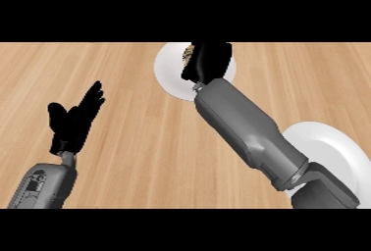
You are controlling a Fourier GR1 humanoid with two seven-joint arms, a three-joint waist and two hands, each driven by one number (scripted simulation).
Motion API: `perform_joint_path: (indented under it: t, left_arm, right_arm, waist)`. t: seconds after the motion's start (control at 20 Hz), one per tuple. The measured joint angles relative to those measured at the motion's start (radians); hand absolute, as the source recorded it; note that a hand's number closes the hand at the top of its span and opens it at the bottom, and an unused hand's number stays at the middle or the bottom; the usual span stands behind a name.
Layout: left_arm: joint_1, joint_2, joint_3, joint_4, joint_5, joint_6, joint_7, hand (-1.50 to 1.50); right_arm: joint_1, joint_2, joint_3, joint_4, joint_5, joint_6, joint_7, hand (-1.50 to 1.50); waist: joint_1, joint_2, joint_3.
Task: Pick the cupcake from the plate and place it in the plate
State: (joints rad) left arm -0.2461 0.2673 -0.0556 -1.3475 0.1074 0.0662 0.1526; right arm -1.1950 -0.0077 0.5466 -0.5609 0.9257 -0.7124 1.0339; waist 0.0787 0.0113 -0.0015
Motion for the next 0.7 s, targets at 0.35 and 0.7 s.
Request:
perform_joint_path:
  t: [0.35, 0.7]
  left_arm:
    - [0.031, 0.004, 0.018, -0.012, 0.004, -0.007, -0.017, 0.0]
    - [0.017, 0.006, 0.037, -0.005, 0.002, -0.005, -0.004, 0.0]
  right_arm:
    - [0.047, 0.006, -0.046, 0.087, -0.119, -0.005, -0.057, 1.5]
    - [0.117, 0.008, -0.145, 0.097, -0.295, -0.012, -0.293, -1.5]
  waist:
    - [-0.019, 0.004, 0.001]
    - [-0.033, 0.003, 0.002]
